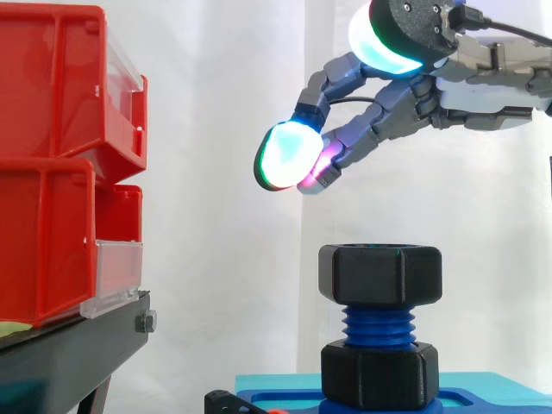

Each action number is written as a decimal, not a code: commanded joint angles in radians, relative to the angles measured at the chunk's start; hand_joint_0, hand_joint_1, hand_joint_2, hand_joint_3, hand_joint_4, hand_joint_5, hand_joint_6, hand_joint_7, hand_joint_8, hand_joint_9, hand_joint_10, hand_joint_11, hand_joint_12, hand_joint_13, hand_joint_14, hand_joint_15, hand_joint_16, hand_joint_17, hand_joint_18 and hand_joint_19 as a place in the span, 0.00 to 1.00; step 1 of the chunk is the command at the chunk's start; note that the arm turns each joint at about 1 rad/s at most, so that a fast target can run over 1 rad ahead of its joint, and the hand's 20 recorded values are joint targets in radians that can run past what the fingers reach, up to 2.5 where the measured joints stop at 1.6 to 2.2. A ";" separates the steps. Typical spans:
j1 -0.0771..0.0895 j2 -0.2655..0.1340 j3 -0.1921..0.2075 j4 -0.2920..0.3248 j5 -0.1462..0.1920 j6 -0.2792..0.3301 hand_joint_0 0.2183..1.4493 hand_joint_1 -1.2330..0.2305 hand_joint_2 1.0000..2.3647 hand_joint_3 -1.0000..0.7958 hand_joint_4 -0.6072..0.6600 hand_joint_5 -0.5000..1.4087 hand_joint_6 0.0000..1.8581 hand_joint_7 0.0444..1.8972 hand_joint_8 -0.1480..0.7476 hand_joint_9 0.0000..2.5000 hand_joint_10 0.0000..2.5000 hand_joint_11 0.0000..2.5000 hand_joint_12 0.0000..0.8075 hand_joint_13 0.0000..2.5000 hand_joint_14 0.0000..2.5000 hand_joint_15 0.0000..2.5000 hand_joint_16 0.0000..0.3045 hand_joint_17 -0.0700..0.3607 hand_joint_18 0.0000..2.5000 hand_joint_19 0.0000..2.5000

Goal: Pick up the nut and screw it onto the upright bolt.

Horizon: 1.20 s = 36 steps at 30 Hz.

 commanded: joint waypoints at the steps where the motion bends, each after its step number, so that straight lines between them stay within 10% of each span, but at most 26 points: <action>1: 0.003 0.000 -0.005 0.008 -0.001 -0.001 0.18 0.75 0.00 0.28 0.63 0.17 0.27 0.35 0.49 0.21 0.00 0.00 0.50 0.10 0.00 0.00 0.18 0.44 0.05 0.00; 23: 0.043 -0.051 -0.015 0.010 0.000 0.000 0.16 0.89 0.00 0.28 0.59 0.17 0.27 0.32 0.43 0.05 0.00 0.00 0.48 0.00 0.00 0.00 0.20 0.48 0.00 0.00; 36: 0.074 -0.051 -0.015 -0.047 -0.067 0.002 0.17 0.87 0.00 0.28 0.62 0.18 0.27 0.38 0.44 0.06 0.00 0.00 0.48 0.00 0.00 0.00 0.19 0.47 0.00 0.00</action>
